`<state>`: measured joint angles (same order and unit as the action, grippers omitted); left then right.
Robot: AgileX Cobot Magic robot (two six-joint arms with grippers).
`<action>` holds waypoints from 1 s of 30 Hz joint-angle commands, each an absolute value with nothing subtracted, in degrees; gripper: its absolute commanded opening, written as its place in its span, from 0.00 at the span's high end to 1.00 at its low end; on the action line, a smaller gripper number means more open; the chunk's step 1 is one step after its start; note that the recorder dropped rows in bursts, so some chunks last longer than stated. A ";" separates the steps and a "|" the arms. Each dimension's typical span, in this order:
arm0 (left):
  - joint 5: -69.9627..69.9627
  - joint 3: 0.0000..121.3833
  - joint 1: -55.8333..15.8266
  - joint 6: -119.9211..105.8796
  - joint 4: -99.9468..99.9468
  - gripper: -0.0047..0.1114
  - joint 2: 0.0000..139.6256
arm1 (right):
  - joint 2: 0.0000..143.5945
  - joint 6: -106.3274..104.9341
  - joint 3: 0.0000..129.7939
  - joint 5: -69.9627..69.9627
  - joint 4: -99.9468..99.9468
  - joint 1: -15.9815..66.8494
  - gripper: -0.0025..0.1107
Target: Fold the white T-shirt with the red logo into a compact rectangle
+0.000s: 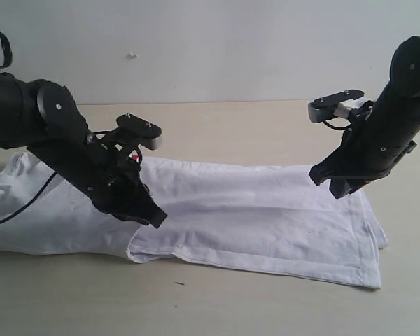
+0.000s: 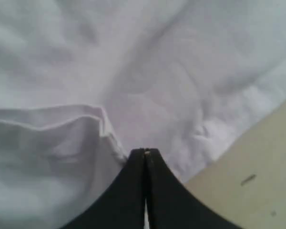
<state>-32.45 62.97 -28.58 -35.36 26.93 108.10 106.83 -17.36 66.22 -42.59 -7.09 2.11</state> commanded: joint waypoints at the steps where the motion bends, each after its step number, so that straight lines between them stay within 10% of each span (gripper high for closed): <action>1: -26.58 62.68 -28.62 -36.02 29.20 0.96 111.38 | 106.05 -17.87 66.08 -42.56 -7.02 2.04 0.75; 19: -23.11 62.43 -25.88 -39.61 28.63 0.96 105.55 | 106.05 -17.74 66.08 -43.43 -7.37 2.04 0.75; 30: -15.19 59.68 -25.07 -35.75 24.84 0.96 116.59 | 109.54 -22.57 65.95 -49.73 -11.73 2.04 0.98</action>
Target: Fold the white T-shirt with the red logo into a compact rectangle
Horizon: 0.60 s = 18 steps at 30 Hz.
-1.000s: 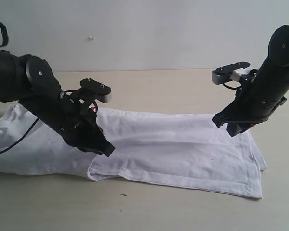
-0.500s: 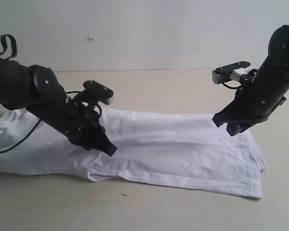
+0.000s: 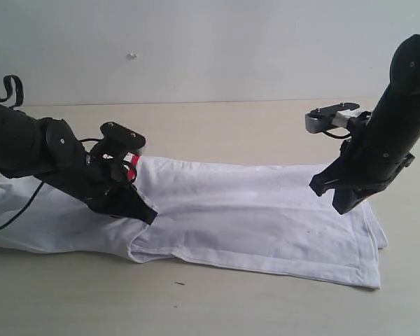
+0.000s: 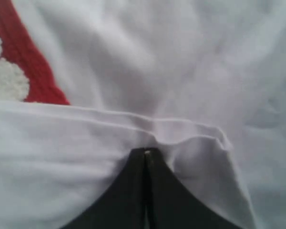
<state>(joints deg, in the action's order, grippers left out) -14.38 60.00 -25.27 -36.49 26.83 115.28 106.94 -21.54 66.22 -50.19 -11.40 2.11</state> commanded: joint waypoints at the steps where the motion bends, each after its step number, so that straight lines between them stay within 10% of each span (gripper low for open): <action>1: -15.07 59.68 -25.07 -35.75 24.84 0.96 115.49 | 110.94 -22.57 65.95 -49.73 -11.73 2.04 0.98; 18: -12.68 53.95 -17.80 -30.77 24.67 0.96 109.81 | 116.34 -21.16 65.95 -52.51 -9.03 2.04 0.98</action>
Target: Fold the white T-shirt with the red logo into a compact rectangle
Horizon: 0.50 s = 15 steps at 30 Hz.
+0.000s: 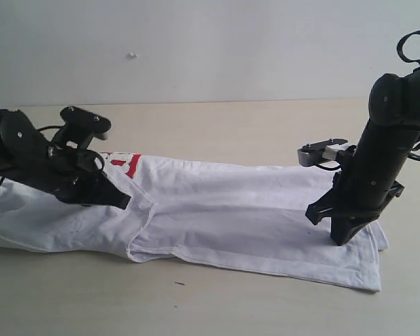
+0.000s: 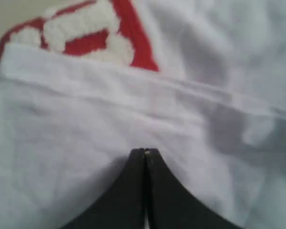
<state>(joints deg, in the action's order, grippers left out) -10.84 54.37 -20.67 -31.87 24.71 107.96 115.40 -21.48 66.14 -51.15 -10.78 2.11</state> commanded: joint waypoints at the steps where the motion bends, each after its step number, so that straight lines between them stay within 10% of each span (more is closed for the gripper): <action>1: -13.36 53.95 -17.19 -30.77 24.57 0.96 110.04 | 116.34 -21.17 66.06 -52.51 -9.03 2.04 0.98; 15: -15.09 55.15 -11.98 -28.11 24.53 0.96 100.65 | 116.23 -21.17 66.19 -51.92 -9.03 2.04 0.98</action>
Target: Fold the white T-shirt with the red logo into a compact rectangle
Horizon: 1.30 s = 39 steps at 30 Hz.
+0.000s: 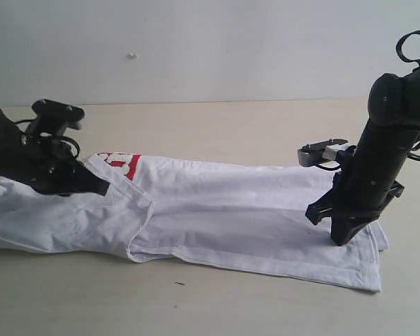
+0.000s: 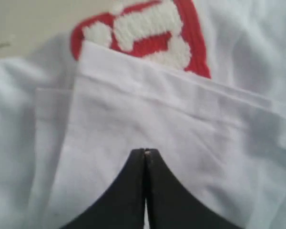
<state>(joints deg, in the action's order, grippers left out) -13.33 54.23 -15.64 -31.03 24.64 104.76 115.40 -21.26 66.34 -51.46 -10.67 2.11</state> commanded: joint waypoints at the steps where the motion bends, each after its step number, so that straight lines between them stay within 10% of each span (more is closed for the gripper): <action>1: -16.87 55.78 -10.53 -26.98 24.53 0.95 100.24 | 116.23 -21.17 66.19 -51.92 -9.03 2.04 0.98; 10: -32.21 62.16 5.91 -25.29 25.61 0.35 100.26 | 116.23 -21.17 66.19 -51.90 -9.25 2.04 0.98; 39: -51.22 88.79 16.15 -38.92 40.16 0.33 129.12 | 116.23 -21.90 66.19 -49.69 -9.06 2.04 0.87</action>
